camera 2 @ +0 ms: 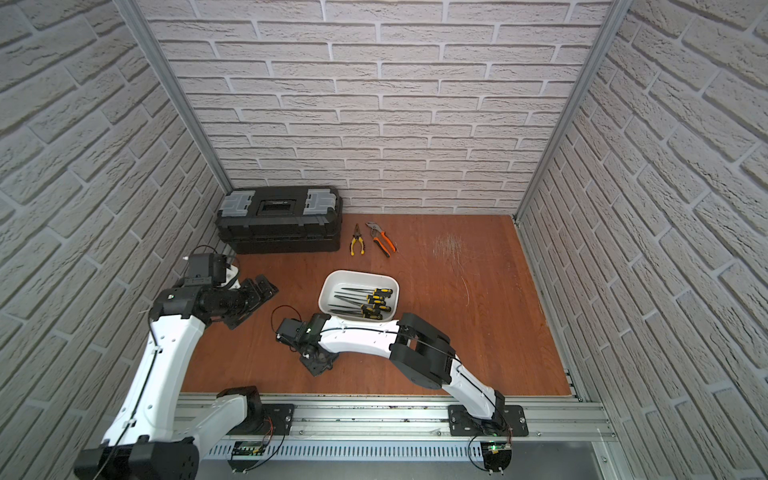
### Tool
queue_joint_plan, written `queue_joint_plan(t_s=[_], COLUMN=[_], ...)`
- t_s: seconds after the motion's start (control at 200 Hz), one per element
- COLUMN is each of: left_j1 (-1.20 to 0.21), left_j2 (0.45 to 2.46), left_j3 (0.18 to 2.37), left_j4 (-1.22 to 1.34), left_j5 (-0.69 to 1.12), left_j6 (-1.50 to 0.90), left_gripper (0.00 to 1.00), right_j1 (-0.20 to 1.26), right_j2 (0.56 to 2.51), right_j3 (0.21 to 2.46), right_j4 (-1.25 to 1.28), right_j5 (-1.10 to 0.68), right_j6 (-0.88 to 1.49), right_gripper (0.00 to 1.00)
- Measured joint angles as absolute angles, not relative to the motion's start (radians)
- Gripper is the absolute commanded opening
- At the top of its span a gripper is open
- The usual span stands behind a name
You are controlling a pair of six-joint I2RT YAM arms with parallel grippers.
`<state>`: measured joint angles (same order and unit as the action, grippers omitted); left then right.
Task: Put the file tool into the storage box
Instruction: Pick up the file tool from the center of the board.
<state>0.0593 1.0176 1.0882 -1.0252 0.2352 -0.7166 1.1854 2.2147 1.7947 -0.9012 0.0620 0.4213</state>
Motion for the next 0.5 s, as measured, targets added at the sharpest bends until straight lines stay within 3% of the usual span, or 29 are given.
queue_joint_plan(t_s=[0.5], left_j1=[0.026], left_j2=[1.082], left_j3=[1.282], left_j4=[-1.050], left_j5=[0.181], left_j6=[-0.733], left_gripper=[0.98], right_j1=[1.082], right_j2=[1.993], right_j3=[1.768], right_j4=[-0.965], right_j5=[0.028], right_j6=[0.185], right_gripper=[0.10])
